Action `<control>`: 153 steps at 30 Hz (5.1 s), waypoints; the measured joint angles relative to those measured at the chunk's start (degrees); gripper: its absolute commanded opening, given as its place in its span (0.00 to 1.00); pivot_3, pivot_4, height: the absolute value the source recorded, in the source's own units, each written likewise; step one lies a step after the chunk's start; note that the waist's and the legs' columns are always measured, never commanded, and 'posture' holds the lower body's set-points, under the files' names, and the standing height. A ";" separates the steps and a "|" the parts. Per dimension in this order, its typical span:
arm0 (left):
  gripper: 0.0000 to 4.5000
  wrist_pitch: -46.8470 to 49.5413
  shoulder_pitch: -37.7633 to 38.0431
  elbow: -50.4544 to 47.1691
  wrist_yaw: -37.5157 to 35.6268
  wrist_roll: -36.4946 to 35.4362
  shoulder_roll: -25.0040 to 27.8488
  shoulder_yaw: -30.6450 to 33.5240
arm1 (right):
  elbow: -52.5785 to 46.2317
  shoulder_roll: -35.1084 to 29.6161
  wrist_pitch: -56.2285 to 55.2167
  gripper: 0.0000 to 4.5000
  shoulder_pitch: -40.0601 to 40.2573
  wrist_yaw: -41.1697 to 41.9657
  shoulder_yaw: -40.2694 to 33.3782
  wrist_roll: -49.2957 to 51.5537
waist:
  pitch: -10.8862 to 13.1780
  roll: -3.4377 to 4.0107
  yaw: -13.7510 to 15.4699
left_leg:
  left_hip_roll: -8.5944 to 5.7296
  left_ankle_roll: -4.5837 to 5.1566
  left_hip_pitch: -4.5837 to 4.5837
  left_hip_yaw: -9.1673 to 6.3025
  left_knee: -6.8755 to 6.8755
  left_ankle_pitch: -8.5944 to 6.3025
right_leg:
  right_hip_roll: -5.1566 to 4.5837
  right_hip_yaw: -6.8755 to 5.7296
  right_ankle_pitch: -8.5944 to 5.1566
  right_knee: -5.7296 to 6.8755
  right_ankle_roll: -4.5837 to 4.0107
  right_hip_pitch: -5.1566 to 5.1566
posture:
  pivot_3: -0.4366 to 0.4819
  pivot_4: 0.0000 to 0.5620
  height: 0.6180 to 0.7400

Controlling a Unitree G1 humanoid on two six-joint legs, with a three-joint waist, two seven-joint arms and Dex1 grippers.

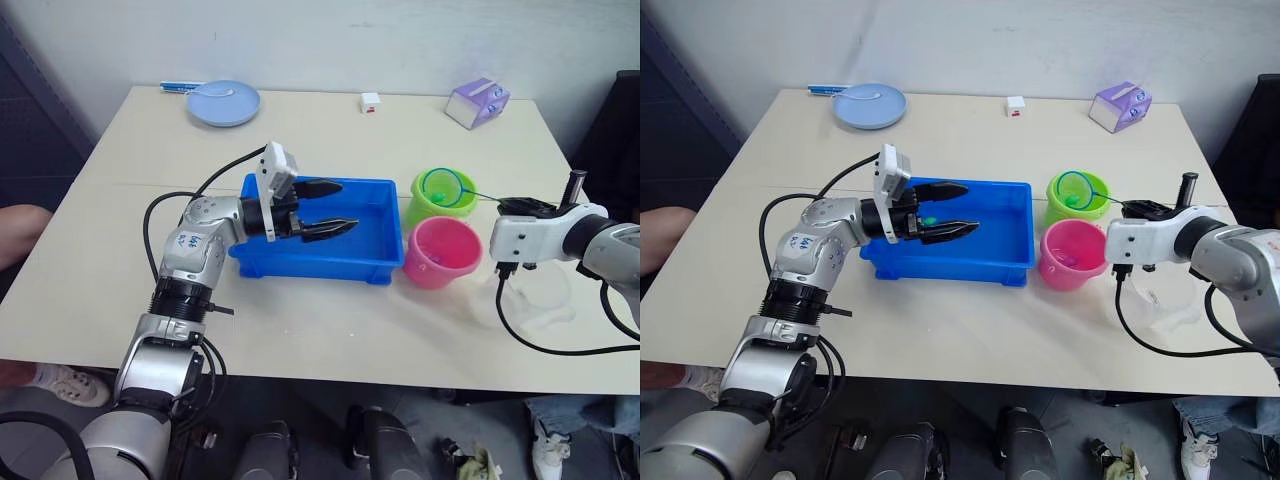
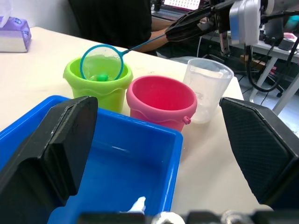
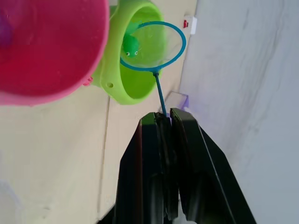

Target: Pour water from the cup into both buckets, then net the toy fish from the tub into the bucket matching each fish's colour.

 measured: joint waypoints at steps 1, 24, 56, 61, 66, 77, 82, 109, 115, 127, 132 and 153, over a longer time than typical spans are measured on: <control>1.00 -0.06 0.06 0.00 0.00 0.09 0.35 0.04 | 1.10 -0.34 -0.67 0.17 -1.16 -0.95 -0.30 -1.23 | 0.00 0.00 0.00 | 0.01 0.00 0.00 -0.02 0.00 0.00 | 0.01 -0.01 0.00 0.00 0.00 0.00 | 0.48 0.27 1.00; 1.00 -1.46 2.34 0.60 -0.06 2.49 7.69 1.52 | -6.62 19.24 17.99 0.17 -2.78 7.59 -8.83 21.17 | 0.00 0.03 -0.53 | 0.11 -0.05 0.08 -0.02 0.06 0.03 | 0.09 0.00 0.00 0.24 -0.01 -0.01 | 0.48 0.27 1.00; 1.00 11.39 20.66 -20.73 8.38 -0.25 21.94 12.79 | 11.28 38.39 37.07 0.17 -21.39 19.58 11.42 27.20 | 0.00 0.00 -0.54 | 0.02 0.00 -0.06 -0.15 0.07 0.00 | -0.06 -0.08 0.00 0.18 -0.01 -0.08 | 0.48 0.27 1.00; 1.00 11.55 20.72 -22.10 9.22 -0.31 22.42 13.19 | 12.74 38.08 37.83 0.17 -21.75 21.48 11.75 27.25 | 0.00 0.00 -0.54 | 0.02 0.00 -0.06 -0.15 0.07 0.00 | -0.06 -0.08 -0.01 0.18 -0.01 -0.08 | 0.48 0.27 1.00; 1.00 11.53 20.78 -22.27 9.80 -0.40 22.41 13.18 | 16.52 38.76 38.21 0.17 -23.47 20.46 11.37 27.18 | 0.00 0.00 -0.93 | 0.02 -0.01 -0.06 -0.14 0.07 0.00 | -0.06 -0.08 0.00 0.19 -0.01 -0.08 | 0.48 0.27 1.00; 1.00 10.82 20.59 -21.88 10.34 -0.36 21.35 13.03 | 28.24 46.48 34.64 0.17 -29.89 16.09 11.37 25.93 | 0.00 0.01 -1.78 | 0.03 -0.03 -0.06 -0.14 0.01 0.01 | -0.05 -0.08 -0.01 0.23 -0.03 -0.15 | 0.48 0.27 1.00; 1.00 10.67 20.60 -21.80 10.83 -0.35 21.35 13.05 | 31.06 49.42 33.54 0.17 -31.32 14.89 11.33 25.99 | 0.00 0.01 -1.69 | 0.03 -0.03 -0.07 -0.15 0.01 0.01 | -0.08 -0.08 -0.01 0.26 -0.03 -0.15 | 0.48 0.27 1.00; 1.00 -2.11 0.77 5.97 1.55 3.00 5.86 1.72 | -17.78 34.66 59.37 0.17 -8.64 10.52 -2.76 35.10 | -0.02 -0.05 -0.29 | -0.06 -0.03 -0.11 0.11 0.03 0.01 | 0.06 -0.17 -0.01 0.29 -0.02 -0.27 | 0.48 0.27 1.00; 1.00 -6.54 -4.09 13.37 -1.30 4.44 2.44 0.74 | -23.59 32.97 63.00 0.17 -8.32 6.58 -8.72 36.81 | -0.02 -0.05 0.02 | -0.09 -0.02 -0.13 0.13 0.01 0.01 | 0.06 -0.22 -0.01 0.28 -0.02 -0.31 | 0.48 0.27 1.00; 1.00 -8.17 -5.59 12.75 -3.27 4.47 -5.07 -0.25 | -23.39 13.24 52.33 0.17 -0.38 5.77 -18.81 31.71 | -0.01 -0.08 0.74 | -0.11 0.04 -0.10 0.23 -0.02 0.00 | 0.05 -0.09 -0.01 0.25 -0.02 -0.31 | 0.48 0.27 1.00; 1.00 -7.11 -5.60 10.54 -3.18 4.47 -5.82 -0.35 | -16.66 4.51 33.17 0.17 3.38 4.88 -12.25 20.70 | 0.00 -0.08 0.40 | -0.03 0.03 0.06 0.48 -0.10 0.00 | 0.05 -0.04 -0.01 0.29 -0.02 -0.31 | 0.48 0.27 1.00; 1.00 -5.72 -4.26 8.22 -3.60 4.52 0.22 0.16 | -5.61 10.77 9.91 0.17 2.58 3.60 -12.03 19.27 | 0.00 -0.08 -0.20 | 0.13 0.00 0.07 0.47 -0.03 0.01 | 0.17 -0.07 -0.01 0.29 -0.02 -0.29 | 0.48 0.27 1.00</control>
